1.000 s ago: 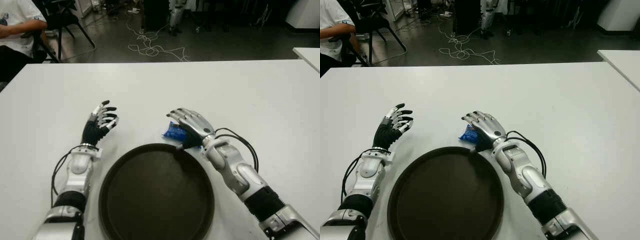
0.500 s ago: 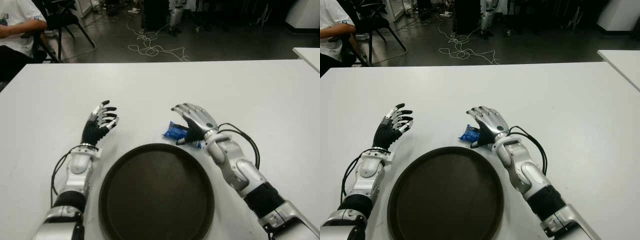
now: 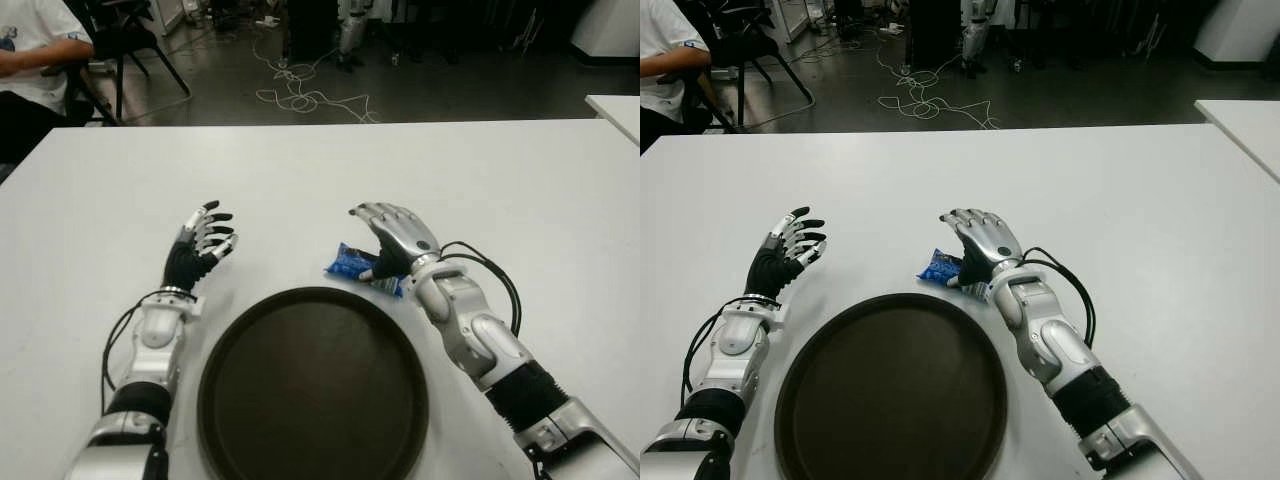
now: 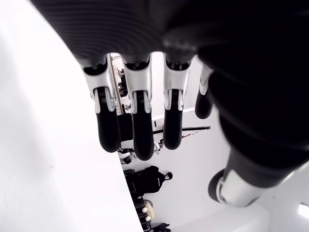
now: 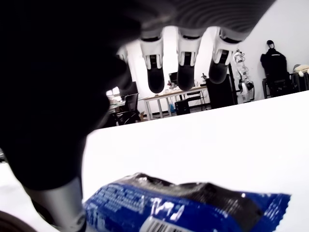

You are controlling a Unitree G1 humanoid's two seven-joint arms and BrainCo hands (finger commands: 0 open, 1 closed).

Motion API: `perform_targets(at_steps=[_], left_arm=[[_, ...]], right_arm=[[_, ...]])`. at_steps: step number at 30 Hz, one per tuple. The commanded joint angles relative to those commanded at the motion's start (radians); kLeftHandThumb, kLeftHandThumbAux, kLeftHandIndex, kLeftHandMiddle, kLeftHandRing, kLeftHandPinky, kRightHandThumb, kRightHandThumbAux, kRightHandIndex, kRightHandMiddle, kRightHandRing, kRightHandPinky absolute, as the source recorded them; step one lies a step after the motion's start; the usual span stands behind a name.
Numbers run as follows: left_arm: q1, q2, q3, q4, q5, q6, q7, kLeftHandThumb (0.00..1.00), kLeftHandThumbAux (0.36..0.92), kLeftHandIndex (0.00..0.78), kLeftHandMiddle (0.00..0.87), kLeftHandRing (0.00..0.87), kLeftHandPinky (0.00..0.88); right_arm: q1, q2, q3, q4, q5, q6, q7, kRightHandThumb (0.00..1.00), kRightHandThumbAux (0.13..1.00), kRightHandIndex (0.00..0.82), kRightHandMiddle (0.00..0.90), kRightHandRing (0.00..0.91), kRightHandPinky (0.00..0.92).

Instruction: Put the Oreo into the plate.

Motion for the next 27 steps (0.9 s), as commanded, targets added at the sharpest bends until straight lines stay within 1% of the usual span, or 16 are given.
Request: perform_targets(at_steps=[8,15,21,27], left_arm=[[-0.002,0.0,-0.002,0.002,0.01,-0.001,0.02,0.363,0.727,0.15,0.276,0.302,0.315],[-0.004,-0.003,0.001,0.008,-0.009,-0.013,-0.01,0.357,0.721,0.145,0.275,0.303,0.325],[-0.005,0.0,0.001,0.015,-0.014,-0.028,-0.035,0.314,0.723,0.145,0.273,0.299,0.329],[-0.005,0.001,0.001,0.018,-0.006,-0.04,-0.03,0.3,0.721,0.149,0.28,0.307,0.333]], right_arm=[[-0.011,0.002,-0.009,0.04,0.005,-0.016,-0.035,0.0,0.815,0.071,0.096,0.089,0.087],[-0.016,0.006,-0.015,0.057,0.018,-0.017,-0.05,0.0,0.801,0.075,0.097,0.095,0.097],[-0.02,0.005,-0.017,0.066,0.028,-0.016,-0.053,0.0,0.798,0.074,0.092,0.089,0.088],[-0.021,0.002,-0.015,0.072,0.036,-0.016,-0.045,0.0,0.799,0.073,0.088,0.085,0.083]])
